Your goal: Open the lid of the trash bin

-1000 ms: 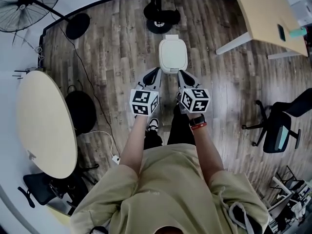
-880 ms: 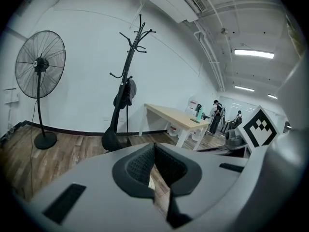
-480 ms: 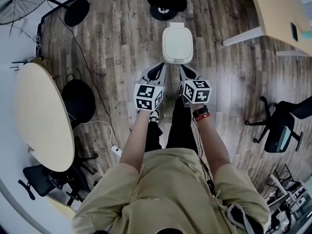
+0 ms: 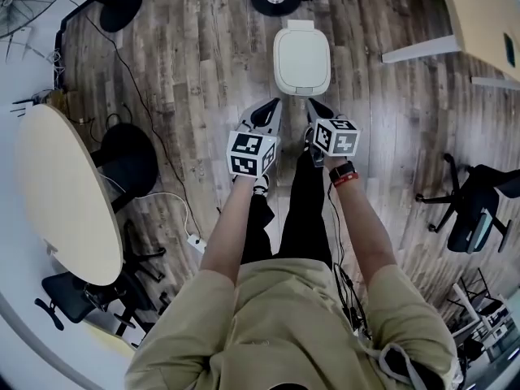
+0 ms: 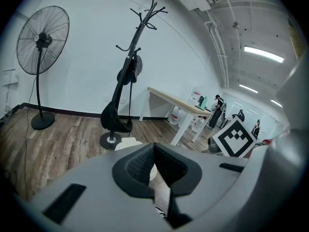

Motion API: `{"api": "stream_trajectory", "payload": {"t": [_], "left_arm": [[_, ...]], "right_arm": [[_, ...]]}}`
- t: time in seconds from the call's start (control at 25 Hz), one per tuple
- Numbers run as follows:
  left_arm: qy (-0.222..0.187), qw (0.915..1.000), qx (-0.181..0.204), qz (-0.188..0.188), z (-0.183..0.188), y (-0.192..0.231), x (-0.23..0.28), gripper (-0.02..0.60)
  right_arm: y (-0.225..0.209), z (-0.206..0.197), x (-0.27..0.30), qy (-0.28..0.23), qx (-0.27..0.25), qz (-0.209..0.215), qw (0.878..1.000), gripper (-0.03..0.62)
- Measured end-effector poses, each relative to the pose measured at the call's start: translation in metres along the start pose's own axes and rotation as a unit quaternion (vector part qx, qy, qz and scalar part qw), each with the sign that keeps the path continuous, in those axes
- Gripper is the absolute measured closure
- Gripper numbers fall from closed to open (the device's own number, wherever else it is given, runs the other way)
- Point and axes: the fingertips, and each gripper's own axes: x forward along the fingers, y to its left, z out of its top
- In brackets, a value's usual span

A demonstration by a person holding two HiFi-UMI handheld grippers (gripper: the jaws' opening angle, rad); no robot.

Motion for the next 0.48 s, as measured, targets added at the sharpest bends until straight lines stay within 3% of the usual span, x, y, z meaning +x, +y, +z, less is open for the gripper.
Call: {"api": "stream_trajectory", "payload": {"t": [0.48], "left_arm": [[0.024,0.9996,-0.005,-0.015,-0.067,0.039,0.058,0.557]], "right_arm": [[-0.047,-0.058,0.081,0.049,-0.014,-0.006,0.999,0.591]]}}
